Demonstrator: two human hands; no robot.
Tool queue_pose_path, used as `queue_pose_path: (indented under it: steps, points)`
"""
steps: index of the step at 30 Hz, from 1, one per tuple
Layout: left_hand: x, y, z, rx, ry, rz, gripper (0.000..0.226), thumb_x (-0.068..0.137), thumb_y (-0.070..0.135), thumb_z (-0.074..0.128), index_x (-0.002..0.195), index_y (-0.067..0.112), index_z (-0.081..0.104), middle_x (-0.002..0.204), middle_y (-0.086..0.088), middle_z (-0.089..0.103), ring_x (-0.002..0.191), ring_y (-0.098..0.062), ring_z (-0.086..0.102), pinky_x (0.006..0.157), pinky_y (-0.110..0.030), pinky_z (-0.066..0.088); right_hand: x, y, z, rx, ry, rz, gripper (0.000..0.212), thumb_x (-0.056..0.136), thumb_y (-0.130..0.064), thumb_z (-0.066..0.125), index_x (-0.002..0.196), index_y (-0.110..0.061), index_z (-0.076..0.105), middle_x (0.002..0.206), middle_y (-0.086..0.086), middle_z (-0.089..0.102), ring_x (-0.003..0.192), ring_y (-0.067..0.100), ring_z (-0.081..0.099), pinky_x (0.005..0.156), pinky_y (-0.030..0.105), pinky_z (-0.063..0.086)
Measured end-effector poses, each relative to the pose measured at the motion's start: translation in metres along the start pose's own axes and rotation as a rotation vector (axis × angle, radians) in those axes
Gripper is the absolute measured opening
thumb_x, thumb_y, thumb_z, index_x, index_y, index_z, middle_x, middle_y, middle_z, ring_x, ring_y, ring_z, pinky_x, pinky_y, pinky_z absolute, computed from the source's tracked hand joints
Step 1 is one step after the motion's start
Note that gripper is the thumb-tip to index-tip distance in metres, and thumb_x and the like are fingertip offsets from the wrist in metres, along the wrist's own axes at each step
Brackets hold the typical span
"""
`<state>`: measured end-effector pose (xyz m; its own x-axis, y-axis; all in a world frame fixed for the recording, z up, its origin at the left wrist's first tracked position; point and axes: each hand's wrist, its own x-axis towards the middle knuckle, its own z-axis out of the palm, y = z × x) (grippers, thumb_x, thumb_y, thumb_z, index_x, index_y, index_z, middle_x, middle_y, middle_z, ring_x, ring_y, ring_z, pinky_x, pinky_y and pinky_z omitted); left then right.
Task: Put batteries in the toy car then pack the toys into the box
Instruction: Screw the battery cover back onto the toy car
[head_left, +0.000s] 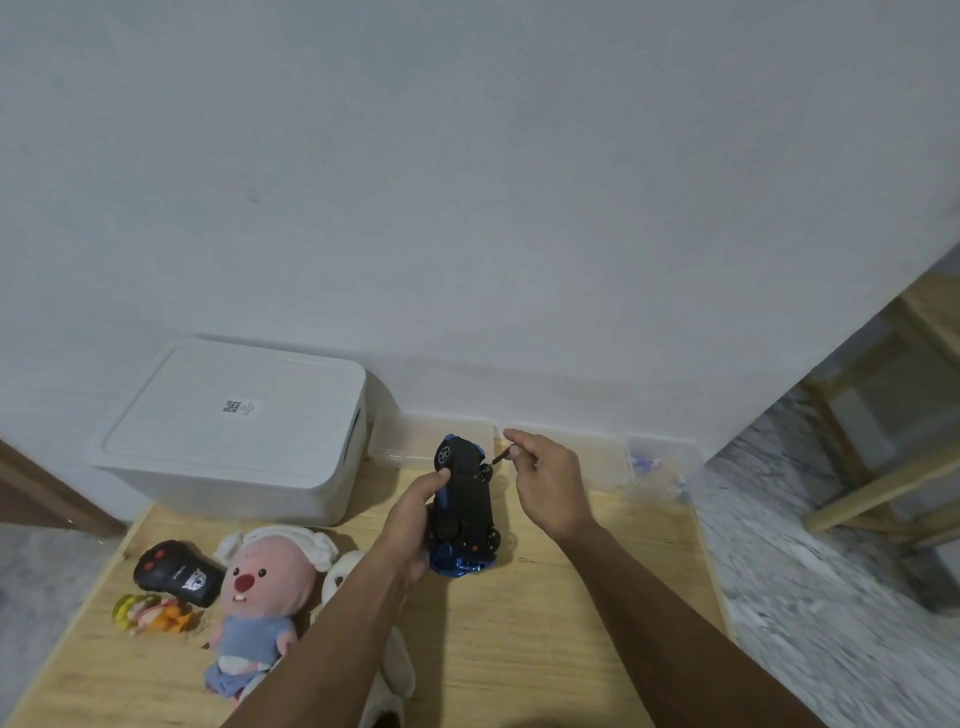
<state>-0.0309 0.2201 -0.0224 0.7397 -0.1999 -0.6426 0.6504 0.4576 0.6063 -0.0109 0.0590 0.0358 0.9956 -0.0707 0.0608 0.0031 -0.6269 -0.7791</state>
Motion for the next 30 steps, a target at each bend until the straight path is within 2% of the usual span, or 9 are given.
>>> queue_pose_path:
  steps: [3, 6, 11, 14, 19, 22, 25, 27, 30]
  points:
    - [0.0, -0.001, -0.001, 0.024, 0.007, 0.027, 0.046, 0.09, 0.04, 0.058, 0.123, 0.008, 0.06, 0.113, -0.024, 0.068, 0.103, -0.043, 0.066, 0.076, -0.051, 0.058, 0.005, -0.001, -0.003, -0.118, -0.037, -0.027, 0.022, 0.097, -0.015, 0.05, 0.1, -0.011, 0.072, 0.088, 0.003, 0.071, 0.087, 0.02, 0.065, 0.079, 0.028, 0.05]
    - [0.001, -0.003, 0.0, 0.04, 0.002, 0.043, 0.042, 0.091, 0.038, 0.058, 0.121, 0.009, 0.06, 0.114, -0.024, 0.068, 0.104, -0.043, 0.066, 0.081, -0.057, 0.056, 0.008, -0.002, -0.006, -0.257, -0.051, -0.007, 0.028, 0.097, -0.03, 0.049, 0.084, -0.014, 0.068, 0.067, -0.004, 0.059, 0.07, 0.02, 0.057, 0.064, 0.031, 0.044]
    - [-0.003, -0.003, 0.002, 0.049, -0.004, 0.053, 0.035, 0.093, 0.036, 0.057, 0.118, 0.013, 0.061, 0.116, -0.023, 0.067, 0.104, -0.042, 0.066, 0.086, -0.06, 0.053, 0.008, -0.008, -0.005, -0.363, 0.027, 0.057, 0.05, 0.095, -0.045, 0.047, 0.057, -0.012, 0.043, 0.051, 0.0, 0.043, 0.053, 0.022, 0.045, 0.054, 0.034, 0.039]
    - [-0.004, -0.002, 0.002, 0.056, 0.011, 0.046, 0.035, 0.092, 0.036, 0.058, 0.116, 0.012, 0.063, 0.114, -0.019, 0.069, 0.105, -0.04, 0.065, 0.089, -0.059, 0.053, 0.007, -0.007, -0.005, -0.203, 0.092, 0.196, 0.047, 0.092, -0.035, 0.051, 0.06, -0.001, 0.053, 0.052, 0.007, 0.053, 0.053, 0.024, 0.051, 0.058, 0.036, 0.048]
    - [-0.007, -0.001, 0.001, 0.036, 0.033, 0.024, 0.041, 0.085, 0.041, 0.065, 0.111, 0.009, 0.069, 0.112, -0.015, 0.071, 0.11, -0.036, 0.063, 0.099, -0.053, 0.048, -0.007, -0.002, -0.005, 0.585, 0.078, 0.562, 0.008, 0.081, -0.002, 0.067, 0.08, 0.006, 0.067, 0.074, 0.016, 0.07, 0.066, 0.023, 0.067, 0.068, 0.036, 0.061]
    - [-0.006, -0.001, 0.001, 0.026, 0.016, 0.014, 0.045, 0.087, 0.041, 0.064, 0.114, 0.005, 0.067, 0.111, -0.016, 0.072, 0.103, -0.036, 0.066, 0.086, -0.046, 0.056, -0.021, -0.001, 0.002, 0.643, -0.011, 0.541, 0.01, 0.078, 0.008, 0.069, 0.084, 0.013, 0.062, 0.077, 0.02, 0.067, 0.07, 0.027, 0.068, 0.07, 0.036, 0.061]
    - [-0.01, -0.003, 0.005, 0.092, 0.04, 0.031, 0.045, 0.09, 0.04, 0.062, 0.111, 0.0, 0.066, 0.095, -0.014, 0.068, 0.071, -0.025, 0.063, 0.046, -0.026, 0.05, -0.03, 0.001, 0.015, 0.603, -0.031, 0.45, 0.01, 0.08, 0.01, 0.065, 0.081, 0.001, 0.061, 0.078, 0.019, 0.067, 0.07, 0.029, 0.069, 0.067, 0.035, 0.06]
    - [-0.01, -0.005, 0.006, 0.131, 0.039, 0.029, 0.048, 0.088, 0.042, 0.063, 0.109, -0.001, 0.066, 0.088, -0.013, 0.067, 0.062, -0.021, 0.061, 0.048, -0.027, 0.048, -0.032, 0.003, 0.024, 0.538, -0.028, 0.394, 0.016, 0.087, 0.004, 0.06, 0.08, -0.008, 0.066, 0.087, 0.013, 0.068, 0.072, 0.028, 0.072, 0.067, 0.036, 0.06]
    - [-0.006, -0.005, 0.004, 0.137, 0.035, 0.041, 0.062, 0.076, 0.046, 0.072, 0.112, -0.004, 0.064, 0.098, -0.019, 0.071, 0.081, -0.028, 0.067, 0.074, -0.037, 0.056, -0.031, 0.007, 0.031, 0.481, -0.055, 0.395, 0.031, 0.093, 0.0, 0.051, 0.085, -0.019, 0.074, 0.095, 0.007, 0.071, 0.074, 0.022, 0.073, 0.074, 0.038, 0.061]
